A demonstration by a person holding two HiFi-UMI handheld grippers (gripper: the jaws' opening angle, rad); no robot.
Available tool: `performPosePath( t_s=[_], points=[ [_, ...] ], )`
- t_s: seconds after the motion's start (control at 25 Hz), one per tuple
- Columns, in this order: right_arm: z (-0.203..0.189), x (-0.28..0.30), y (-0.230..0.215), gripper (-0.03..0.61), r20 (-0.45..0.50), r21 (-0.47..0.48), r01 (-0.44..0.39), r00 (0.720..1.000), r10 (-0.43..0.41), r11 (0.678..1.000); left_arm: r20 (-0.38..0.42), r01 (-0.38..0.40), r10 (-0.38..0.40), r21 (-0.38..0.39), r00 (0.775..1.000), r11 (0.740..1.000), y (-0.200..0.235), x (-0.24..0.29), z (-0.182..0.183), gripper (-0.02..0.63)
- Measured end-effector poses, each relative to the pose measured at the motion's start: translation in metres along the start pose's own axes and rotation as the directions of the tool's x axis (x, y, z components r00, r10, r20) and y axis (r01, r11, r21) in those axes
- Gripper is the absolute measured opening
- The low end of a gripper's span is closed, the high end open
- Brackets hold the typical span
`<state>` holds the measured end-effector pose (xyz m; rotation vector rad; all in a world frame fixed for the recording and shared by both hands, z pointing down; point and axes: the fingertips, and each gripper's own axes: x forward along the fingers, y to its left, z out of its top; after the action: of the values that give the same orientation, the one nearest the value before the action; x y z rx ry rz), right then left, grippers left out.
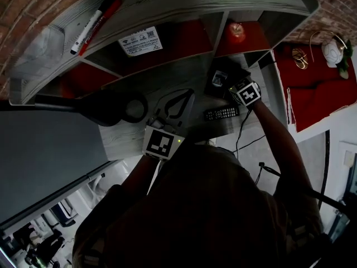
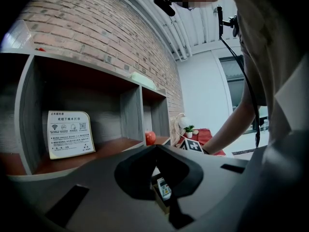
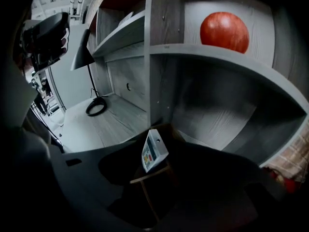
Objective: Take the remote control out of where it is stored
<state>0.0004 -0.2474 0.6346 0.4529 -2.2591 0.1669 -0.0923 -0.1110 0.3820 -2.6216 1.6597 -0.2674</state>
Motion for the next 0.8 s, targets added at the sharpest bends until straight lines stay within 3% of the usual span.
performPosePath(
  t_s=[0.12, 0.52, 0.8],
  points=[
    [-0.009, 0.011, -0.001, 0.21, -0.049, -0.012, -0.011, 0.999, 0.01, 1.0, -0.014, 0.002, -0.002, 0.0, 1.0, 1.0, 0.0, -0.001, -0.003, 0.012],
    [-0.007, 0.03, 0.019, 0.209, -0.064, -0.067, -0.051, 0.997, 0.047, 0.996, -0.032, -0.004, 0.003, -0.013, 0.999, 1.0, 0.003, -0.002, -0.012, 0.012],
    [-0.016, 0.041, 0.026, 0.209, -0.132, -0.036, -0.105, 0.986, 0.099, 0.994, -0.032, -0.015, 0.014, -0.021, 0.999, 1.0, 0.006, -0.005, -0.014, 0.012]
  ],
)
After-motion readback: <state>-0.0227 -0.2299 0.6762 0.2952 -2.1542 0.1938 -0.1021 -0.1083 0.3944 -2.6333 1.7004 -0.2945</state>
